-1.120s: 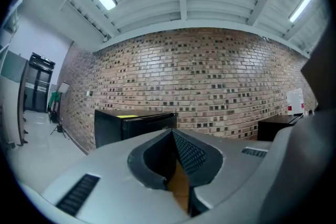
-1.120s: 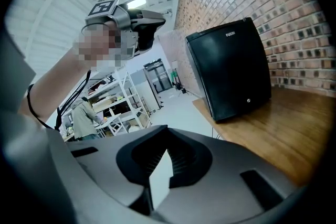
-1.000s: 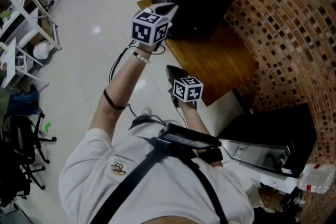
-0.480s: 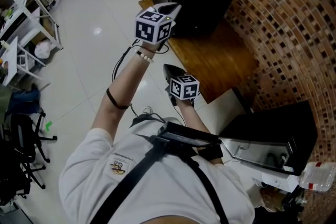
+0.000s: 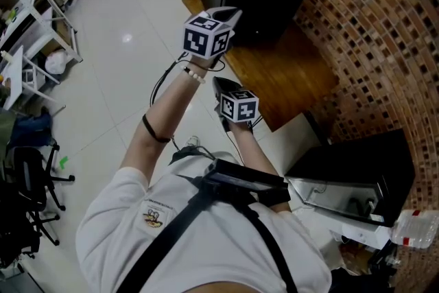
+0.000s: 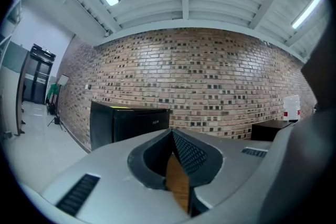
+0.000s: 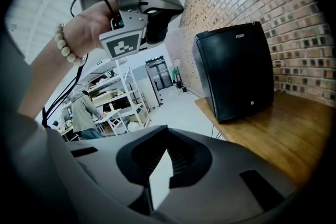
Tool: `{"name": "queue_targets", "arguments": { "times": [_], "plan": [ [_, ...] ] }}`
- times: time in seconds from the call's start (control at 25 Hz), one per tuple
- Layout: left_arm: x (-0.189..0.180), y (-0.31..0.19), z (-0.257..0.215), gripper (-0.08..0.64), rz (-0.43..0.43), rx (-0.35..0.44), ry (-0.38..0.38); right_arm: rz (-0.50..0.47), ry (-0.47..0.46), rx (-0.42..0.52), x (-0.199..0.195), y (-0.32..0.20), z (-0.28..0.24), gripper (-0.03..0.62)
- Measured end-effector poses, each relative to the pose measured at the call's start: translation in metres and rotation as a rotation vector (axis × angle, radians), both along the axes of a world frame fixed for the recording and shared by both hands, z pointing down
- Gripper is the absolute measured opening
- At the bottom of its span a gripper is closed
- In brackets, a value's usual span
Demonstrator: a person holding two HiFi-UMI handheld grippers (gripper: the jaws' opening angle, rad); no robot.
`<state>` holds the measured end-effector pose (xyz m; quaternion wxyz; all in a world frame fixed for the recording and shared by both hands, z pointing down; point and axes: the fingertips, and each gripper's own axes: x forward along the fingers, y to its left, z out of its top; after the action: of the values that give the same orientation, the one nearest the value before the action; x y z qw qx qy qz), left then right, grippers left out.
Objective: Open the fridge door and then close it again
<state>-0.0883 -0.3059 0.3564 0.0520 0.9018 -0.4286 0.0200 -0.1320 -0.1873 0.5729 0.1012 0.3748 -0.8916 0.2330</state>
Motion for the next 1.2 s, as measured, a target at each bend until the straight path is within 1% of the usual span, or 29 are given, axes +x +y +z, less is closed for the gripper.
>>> {"name": "queue_targets", "arguments": {
  "times": [0.2,0.4,0.72,1.0,1.2],
  "plan": [
    [-0.006,-0.006,-0.001,0.002,-0.016,-0.003,0.008,0.030,-0.010,0.018,0.003,-0.020,-0.017,0.002],
    [-0.008,-0.008,0.000,0.002,-0.015,-0.006,0.012,0.047,-0.020,0.008,0.007,-0.023,-0.015,0.002],
    [-0.013,-0.012,0.002,0.002,-0.013,-0.010,0.017,0.034,-0.007,0.027,-0.001,-0.023,-0.025,0.002],
    [-0.015,-0.015,0.003,0.002,0.002,-0.008,0.006,0.028,-0.014,0.015,-0.003,-0.024,-0.023,0.002],
    [-0.020,-0.029,0.006,0.002,0.002,-0.018,-0.002,0.020,-0.018,0.015,-0.006,-0.031,-0.024,0.002]
  ]
}}
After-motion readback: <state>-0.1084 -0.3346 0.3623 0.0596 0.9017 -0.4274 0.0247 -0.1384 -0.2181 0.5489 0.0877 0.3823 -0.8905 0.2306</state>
